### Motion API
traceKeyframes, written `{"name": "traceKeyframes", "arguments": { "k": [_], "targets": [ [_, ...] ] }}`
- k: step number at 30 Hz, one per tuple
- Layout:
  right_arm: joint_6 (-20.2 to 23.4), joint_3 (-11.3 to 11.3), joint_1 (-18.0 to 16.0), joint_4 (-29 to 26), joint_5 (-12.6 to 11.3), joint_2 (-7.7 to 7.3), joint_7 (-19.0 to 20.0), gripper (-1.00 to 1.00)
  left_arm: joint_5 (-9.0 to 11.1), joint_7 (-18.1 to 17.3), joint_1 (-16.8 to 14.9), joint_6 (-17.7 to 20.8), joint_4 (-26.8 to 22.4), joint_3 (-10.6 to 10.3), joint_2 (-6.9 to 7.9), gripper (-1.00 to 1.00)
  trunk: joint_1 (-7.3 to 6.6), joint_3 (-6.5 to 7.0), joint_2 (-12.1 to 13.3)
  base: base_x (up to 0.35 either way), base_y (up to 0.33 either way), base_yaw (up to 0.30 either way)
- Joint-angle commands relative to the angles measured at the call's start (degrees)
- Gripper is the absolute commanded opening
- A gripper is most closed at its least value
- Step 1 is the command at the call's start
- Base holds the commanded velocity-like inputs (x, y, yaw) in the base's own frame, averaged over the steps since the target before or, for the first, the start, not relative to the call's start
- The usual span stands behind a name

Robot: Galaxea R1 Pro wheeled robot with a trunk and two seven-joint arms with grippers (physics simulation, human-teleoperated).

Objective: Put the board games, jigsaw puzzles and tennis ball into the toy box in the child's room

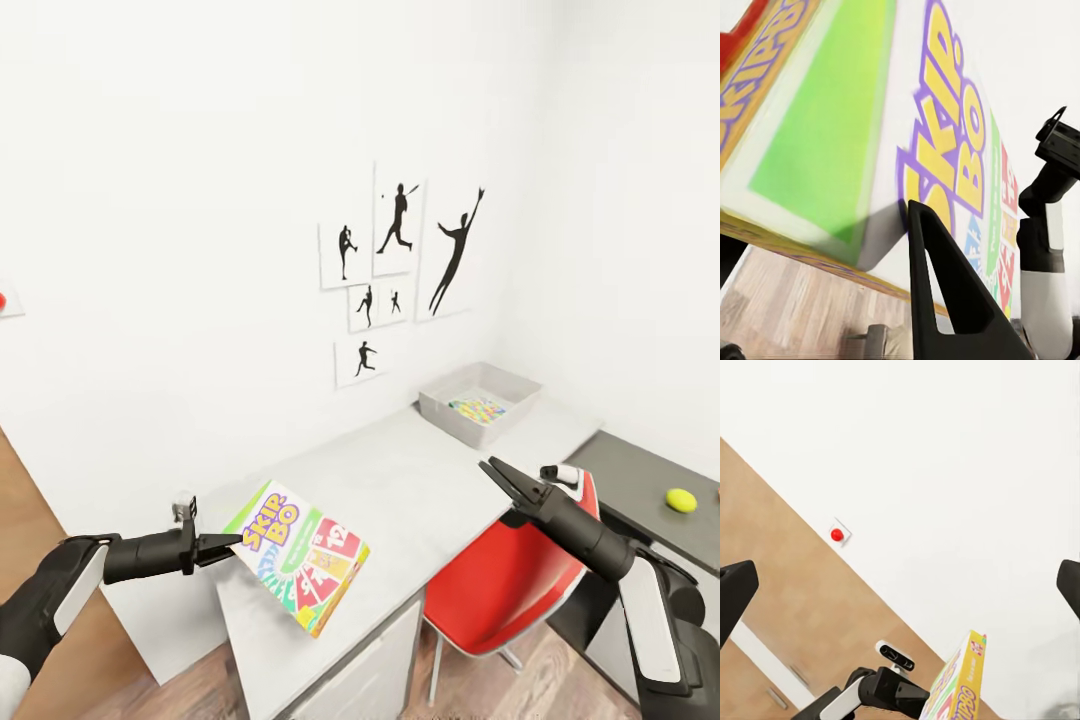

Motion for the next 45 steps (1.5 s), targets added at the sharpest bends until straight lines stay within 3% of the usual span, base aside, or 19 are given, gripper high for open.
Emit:
{"name": "traceKeyframes", "arguments": {
  "k": [1, 15, 35, 45],
  "targets": [
    [0.3, 0.0, -0.1, 0.0, -0.1, 0.03, 0.1, 1.0, 0.4, -0.1, 0.0, 0.5, 0.0, -0.1, 0.04, -1.0, 0.03, -0.13, -0.1, -0.039, 0.0, -0.279],
    [0.3, -0.1, -0.1, 0.3, -0.1, -0.02, 0.1, 1.0, 0.2, -0.1, 0.0, 0.5, 0.0, 0.0, 0.12, -1.0, 0.03, -0.13, -0.1, -0.006, 0.0, -0.279],
    [0.3, -0.4, -0.1, 0.7, -0.1, -0.4, 0.1, 1.0, 0.6, -0.1, 0.0, 0.5, 0.0, 0.0, 2.01, -1.0, 0.03, -0.13, -0.1, 0.0, 0.0, -0.279],
    [0.3, -0.4, -0.1, 0.8, -0.2, -0.62, 0.1, 1.0, 0.7, -0.3, 0.0, 0.5, 0.0, -0.1, 2.16, -1.0, 0.03, -0.13, -0.1, 0.0, 0.0, -0.279]
  ]
}}
